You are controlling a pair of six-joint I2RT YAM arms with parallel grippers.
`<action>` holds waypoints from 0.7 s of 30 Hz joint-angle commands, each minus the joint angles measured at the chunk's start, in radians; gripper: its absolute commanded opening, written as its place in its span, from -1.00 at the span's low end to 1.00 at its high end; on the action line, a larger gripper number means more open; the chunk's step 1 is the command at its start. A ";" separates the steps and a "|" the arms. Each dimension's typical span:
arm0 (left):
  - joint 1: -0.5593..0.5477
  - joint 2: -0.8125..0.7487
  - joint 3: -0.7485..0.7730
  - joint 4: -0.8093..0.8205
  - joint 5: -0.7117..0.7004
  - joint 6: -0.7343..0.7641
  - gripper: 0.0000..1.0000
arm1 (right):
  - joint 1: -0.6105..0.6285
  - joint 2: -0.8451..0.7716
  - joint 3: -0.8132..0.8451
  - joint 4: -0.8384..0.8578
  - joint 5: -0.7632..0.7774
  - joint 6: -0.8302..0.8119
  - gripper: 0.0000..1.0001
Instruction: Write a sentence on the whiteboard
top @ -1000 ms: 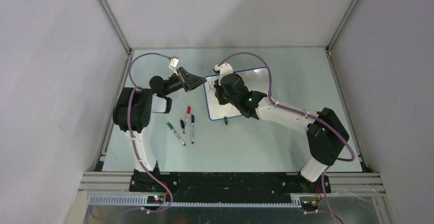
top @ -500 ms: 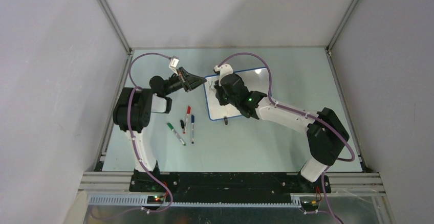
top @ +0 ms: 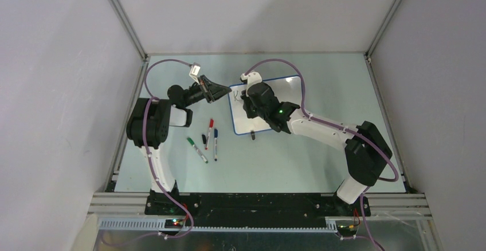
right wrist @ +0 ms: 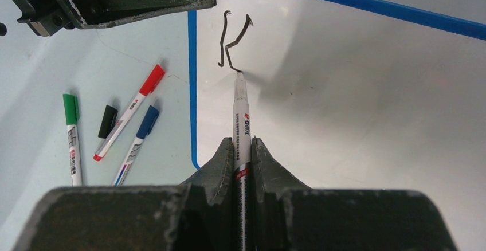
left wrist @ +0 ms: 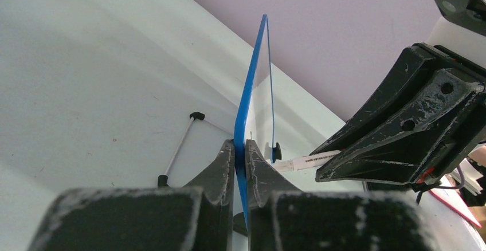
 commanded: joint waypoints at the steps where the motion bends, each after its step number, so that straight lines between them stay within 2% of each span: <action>1: 0.001 -0.047 -0.005 0.058 0.019 0.043 -1.00 | -0.011 -0.036 0.013 -0.014 0.030 -0.017 -1.00; 8: 0.001 -0.046 -0.007 0.058 0.019 0.043 -1.00 | -0.012 -0.079 0.014 0.013 -0.060 -0.020 -1.00; 21: 0.003 -0.041 -0.003 0.058 0.016 0.037 -1.00 | -0.036 -0.092 0.013 0.033 -0.039 -0.024 -1.00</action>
